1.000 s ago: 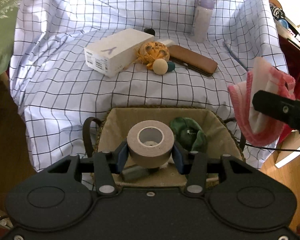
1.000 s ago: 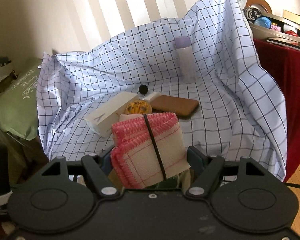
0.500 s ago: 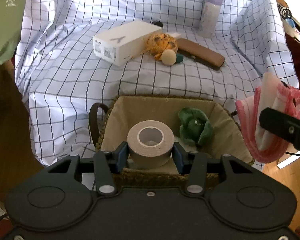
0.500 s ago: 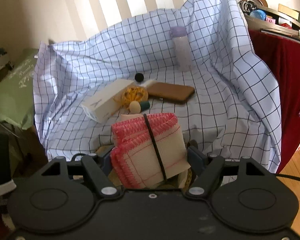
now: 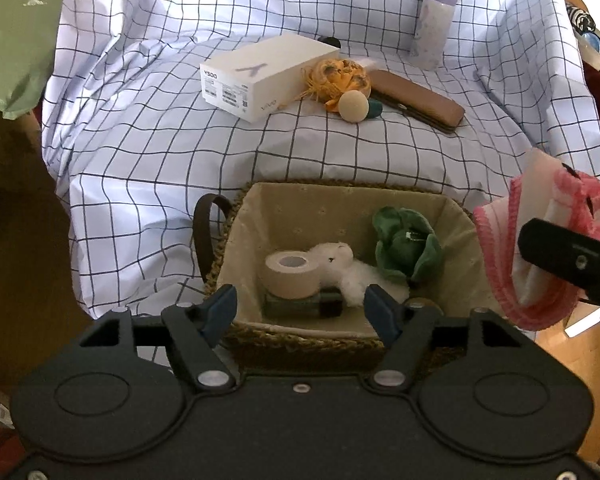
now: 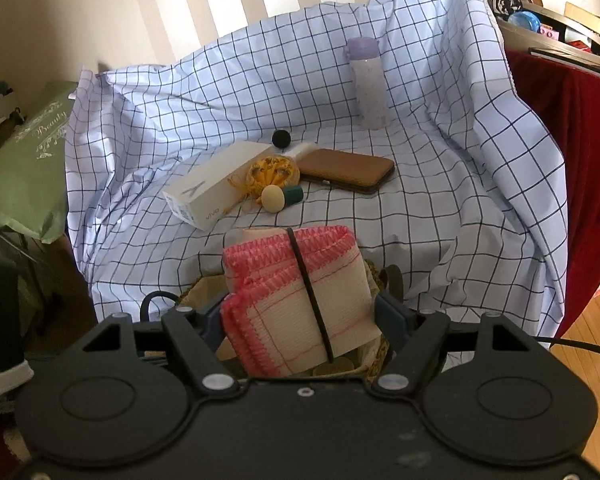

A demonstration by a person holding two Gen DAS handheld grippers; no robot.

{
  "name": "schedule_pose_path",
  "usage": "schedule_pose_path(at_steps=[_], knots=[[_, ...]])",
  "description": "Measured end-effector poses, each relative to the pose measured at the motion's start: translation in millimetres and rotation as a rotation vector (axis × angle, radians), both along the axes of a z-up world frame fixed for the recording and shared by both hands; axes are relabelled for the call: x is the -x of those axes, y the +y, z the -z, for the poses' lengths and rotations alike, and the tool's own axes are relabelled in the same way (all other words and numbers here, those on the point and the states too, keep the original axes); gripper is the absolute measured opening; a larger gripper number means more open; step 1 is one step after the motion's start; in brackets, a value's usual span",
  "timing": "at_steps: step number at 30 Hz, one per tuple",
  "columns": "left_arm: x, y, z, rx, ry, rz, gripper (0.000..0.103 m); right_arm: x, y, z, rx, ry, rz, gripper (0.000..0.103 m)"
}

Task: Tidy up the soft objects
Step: 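Lower the right tool and open it to drop the cloth into the basket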

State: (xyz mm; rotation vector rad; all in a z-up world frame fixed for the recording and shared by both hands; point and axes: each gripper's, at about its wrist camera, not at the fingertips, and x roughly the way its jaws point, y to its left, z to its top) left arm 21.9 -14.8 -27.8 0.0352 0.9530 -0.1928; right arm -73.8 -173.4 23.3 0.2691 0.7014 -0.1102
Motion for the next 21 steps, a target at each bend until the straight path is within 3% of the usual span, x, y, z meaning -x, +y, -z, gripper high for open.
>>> schedule_pose_path(at_steps=[3,10,21], knots=[[2.9,-0.8,-1.6,-0.013,-0.016,-0.008,0.078,-1.2,0.0,1.2,0.002,0.009,0.003,0.075],[7.6,2.3,-8.1,-0.058,-0.071,-0.046,0.079,-4.0,3.1,4.2,0.011,0.028,-0.002,0.075],[5.3,7.8,-2.9,-0.059,-0.03,-0.058,0.079,-10.1,5.7,10.1,0.01,0.065,-0.009,0.077]])
